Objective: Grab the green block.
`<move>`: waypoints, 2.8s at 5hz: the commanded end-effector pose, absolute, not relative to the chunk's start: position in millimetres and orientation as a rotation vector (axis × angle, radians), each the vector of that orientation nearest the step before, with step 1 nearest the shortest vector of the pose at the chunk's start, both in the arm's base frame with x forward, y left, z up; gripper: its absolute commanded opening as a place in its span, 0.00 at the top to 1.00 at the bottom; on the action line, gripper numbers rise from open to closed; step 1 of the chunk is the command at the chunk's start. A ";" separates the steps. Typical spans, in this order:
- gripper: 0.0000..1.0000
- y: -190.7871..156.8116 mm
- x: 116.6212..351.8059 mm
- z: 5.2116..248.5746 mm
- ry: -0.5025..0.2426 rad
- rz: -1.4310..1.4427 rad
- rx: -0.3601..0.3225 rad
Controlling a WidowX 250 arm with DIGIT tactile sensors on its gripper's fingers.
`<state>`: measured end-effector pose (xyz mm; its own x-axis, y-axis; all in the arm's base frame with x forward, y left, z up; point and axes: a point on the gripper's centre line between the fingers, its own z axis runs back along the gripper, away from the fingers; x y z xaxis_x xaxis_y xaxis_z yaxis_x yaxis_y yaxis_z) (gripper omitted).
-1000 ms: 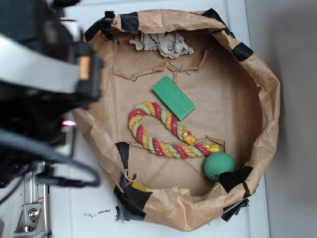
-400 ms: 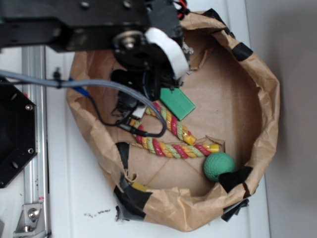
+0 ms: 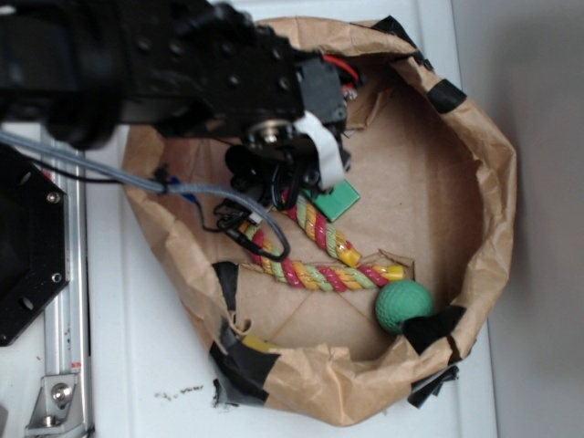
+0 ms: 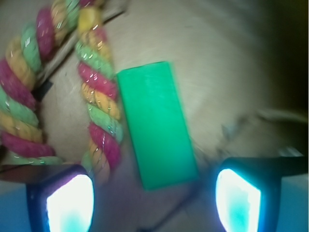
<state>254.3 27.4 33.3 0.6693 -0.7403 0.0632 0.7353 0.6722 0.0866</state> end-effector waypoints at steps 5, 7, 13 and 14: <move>1.00 8.1 288.9 23.2 -0.140 -0.899 0.054; 1.00 12.7 280.8 50.6 -0.177 -0.848 0.118; 1.00 -16.8 284.7 156.0 -0.149 -0.044 -0.002; 1.00 -7.9 286.0 153.3 -0.157 -0.022 0.013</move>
